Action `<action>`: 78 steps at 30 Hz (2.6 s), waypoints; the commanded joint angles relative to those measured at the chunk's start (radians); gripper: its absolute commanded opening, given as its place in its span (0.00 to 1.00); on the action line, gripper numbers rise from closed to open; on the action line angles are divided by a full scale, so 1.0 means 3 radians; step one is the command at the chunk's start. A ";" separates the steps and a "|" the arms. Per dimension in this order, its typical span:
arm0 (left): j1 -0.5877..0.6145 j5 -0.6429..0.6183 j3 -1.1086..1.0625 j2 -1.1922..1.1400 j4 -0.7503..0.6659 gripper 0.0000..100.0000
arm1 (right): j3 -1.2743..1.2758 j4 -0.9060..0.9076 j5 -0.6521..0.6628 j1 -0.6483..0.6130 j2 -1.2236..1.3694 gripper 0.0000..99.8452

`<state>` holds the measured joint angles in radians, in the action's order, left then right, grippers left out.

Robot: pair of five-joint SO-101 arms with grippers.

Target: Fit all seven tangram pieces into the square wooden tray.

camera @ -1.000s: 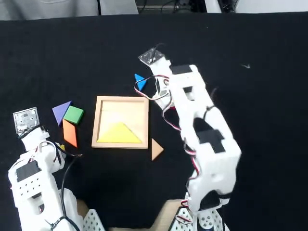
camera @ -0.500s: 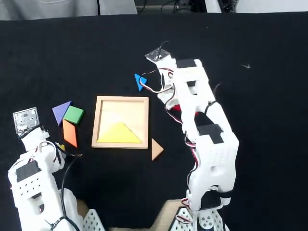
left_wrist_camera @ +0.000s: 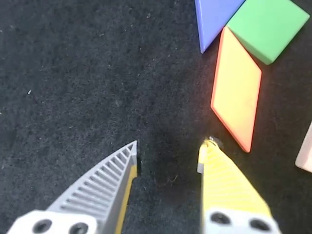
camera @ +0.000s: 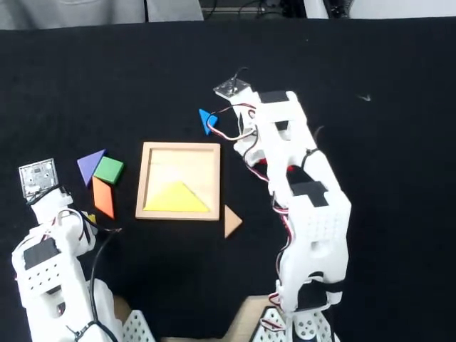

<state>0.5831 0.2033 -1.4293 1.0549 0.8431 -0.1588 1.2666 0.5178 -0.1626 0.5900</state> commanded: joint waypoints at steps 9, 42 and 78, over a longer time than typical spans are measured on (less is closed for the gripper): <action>-0.0028 0.0031 0.0013 0.0041 -0.0056 0.21 | -0.0079 -0.0133 0.0138 -0.0072 0.0059 0.26; -0.0023 0.0031 0.0013 0.0041 -0.0056 0.21 | -0.0401 0.0839 0.0261 0.0000 -0.0903 0.14; -0.0023 0.0031 0.0008 0.0041 -0.0056 0.21 | 0.1337 -0.1754 0.0767 -0.0286 -0.0908 0.23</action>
<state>0.5831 0.2033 -1.4308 1.0549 0.8431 0.2417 0.7910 0.7342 -0.2900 0.3552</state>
